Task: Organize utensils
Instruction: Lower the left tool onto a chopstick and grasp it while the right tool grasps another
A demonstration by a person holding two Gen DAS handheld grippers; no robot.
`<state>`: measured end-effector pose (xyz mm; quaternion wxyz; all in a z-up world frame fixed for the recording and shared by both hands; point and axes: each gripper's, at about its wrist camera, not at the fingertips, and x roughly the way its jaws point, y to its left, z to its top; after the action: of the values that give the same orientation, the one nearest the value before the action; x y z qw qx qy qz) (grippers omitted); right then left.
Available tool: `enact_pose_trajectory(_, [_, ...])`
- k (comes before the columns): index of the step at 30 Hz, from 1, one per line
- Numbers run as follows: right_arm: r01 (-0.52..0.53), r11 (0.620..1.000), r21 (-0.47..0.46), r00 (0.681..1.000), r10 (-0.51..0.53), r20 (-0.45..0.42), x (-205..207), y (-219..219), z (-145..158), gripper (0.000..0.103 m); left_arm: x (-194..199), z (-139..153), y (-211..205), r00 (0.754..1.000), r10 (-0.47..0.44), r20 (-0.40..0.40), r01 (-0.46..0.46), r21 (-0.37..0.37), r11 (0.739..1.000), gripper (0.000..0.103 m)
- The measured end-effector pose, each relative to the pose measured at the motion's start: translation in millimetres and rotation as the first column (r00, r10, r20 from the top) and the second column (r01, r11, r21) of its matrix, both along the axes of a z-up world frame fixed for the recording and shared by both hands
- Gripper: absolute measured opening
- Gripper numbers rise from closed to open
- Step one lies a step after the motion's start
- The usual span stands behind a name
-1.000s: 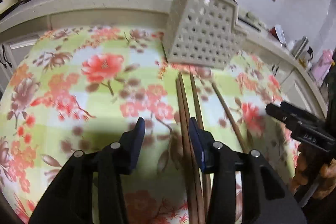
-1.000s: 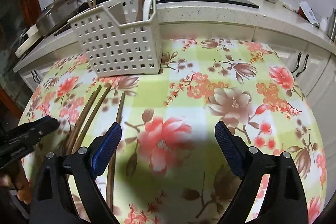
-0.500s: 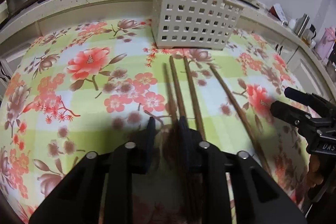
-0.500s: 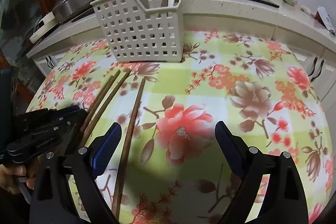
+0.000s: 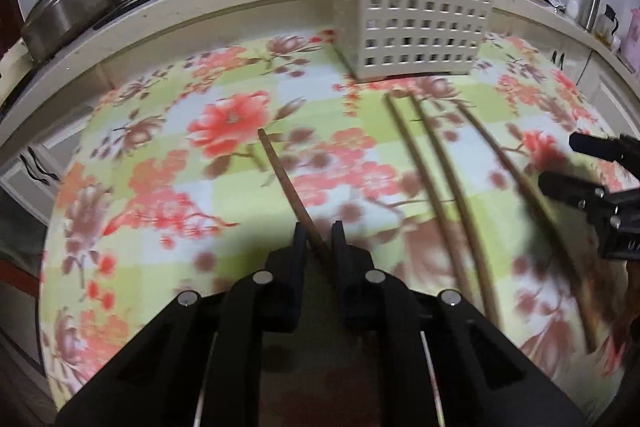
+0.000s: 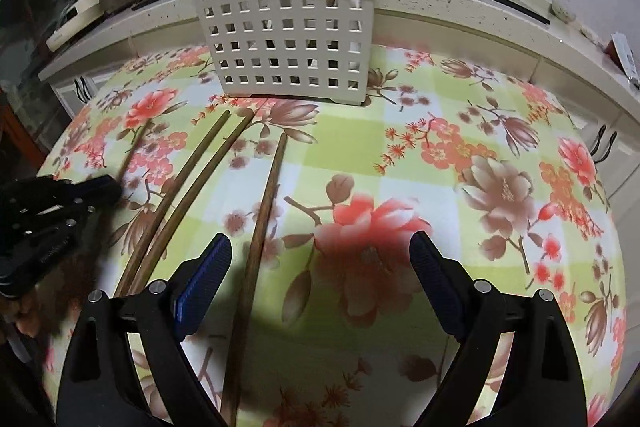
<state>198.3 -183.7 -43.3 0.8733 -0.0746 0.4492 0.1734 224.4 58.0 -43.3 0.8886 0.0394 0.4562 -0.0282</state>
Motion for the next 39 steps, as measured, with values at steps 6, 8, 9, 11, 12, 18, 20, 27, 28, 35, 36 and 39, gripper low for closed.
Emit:
enact_pose_trajectory(6, [-0.011,1.0,-0.025,1.0,0.011,-0.011,7.6,12.1,-7.8,0.084,-3.5,-0.7,24.8,1.0,0.003,-0.002,-0.003,-0.011,1.0,0.013])
enact_pose_trajectory(8, [-0.01,0.999,-0.048,1.0,0.01,-0.006,9.3,15.2,-9.0,0.084,-2.8,-0.9,32.8,1.0,0.017,-0.012,-0.017,-0.045,0.999,0.017])
enact_pose_trajectory(9, [-0.011,0.998,-0.064,1.0,0.011,-0.002,9.9,17.1,-9.5,0.084,-1.4,-0.2,37.9,0.999,0.027,-0.023,-0.029,-0.067,0.997,0.019])
enact_pose_trajectory(11, [-0.017,0.997,-0.075,1.0,0.016,-0.011,11.3,19.6,-11.3,0.077,1.1,0.3,42.1,0.998,0.046,-0.038,-0.049,-0.088,0.995,0.028])
enact_pose_trajectory(12, [-0.019,0.997,-0.076,1.0,0.017,-0.024,12.8,20.7,-12.6,0.075,2.2,0.2,42.5,0.998,0.053,-0.044,-0.057,-0.095,0.994,0.028])
enact_pose_trajectory(18, [-0.023,0.997,-0.079,0.999,0.02,-0.043,13.5,24.9,-12.7,0.065,8.4,0.1,36.9,0.993,0.085,-0.084,-0.093,-0.09,0.992,0.034])
enact_pose_trajectory(20, [-0.024,0.998,-0.053,0.998,0.021,-0.06,13.5,24.6,-12.7,0.058,9.8,-0.6,29.3,0.991,0.092,-0.095,-0.096,-0.038,0.995,0.034])
enact_pose_trajectory(27, [-0.054,0.998,-0.037,0.996,0.051,-0.078,7.5,36.9,-9.9,0.031,15.0,1.6,17.2,0.986,0.084,-0.143,-0.087,-0.017,0.996,0.011])
enact_pose_trajectory(28, [-0.057,0.998,-0.036,0.996,0.054,-0.077,7.5,38.4,-9.6,0.024,15.3,1.7,16.1,0.987,0.081,-0.142,-0.084,-0.015,0.996,0.009])
enact_pose_trajectory(35, [-0.047,0.998,0.034,0.994,0.05,-0.096,13.9,30.0,-7.9,0.01,9.7,8.6,11.3,0.993,0.055,-0.107,-0.062,-0.064,0.996,0.006])
enact_pose_trajectory(36, [-0.041,0.998,0.036,0.995,0.044,-0.088,13.4,27.4,-5.6,0.01,8.9,11.0,10.9,0.994,0.054,-0.098,-0.06,-0.064,0.996,0.006])
enact_pose_trajectory(39, [-0.039,0.997,0.063,0.996,0.044,-0.078,11.1,21.6,4.1,0.01,5.9,20.8,9.8,0.997,0.05,-0.063,-0.055,-0.071,0.996,0.006])
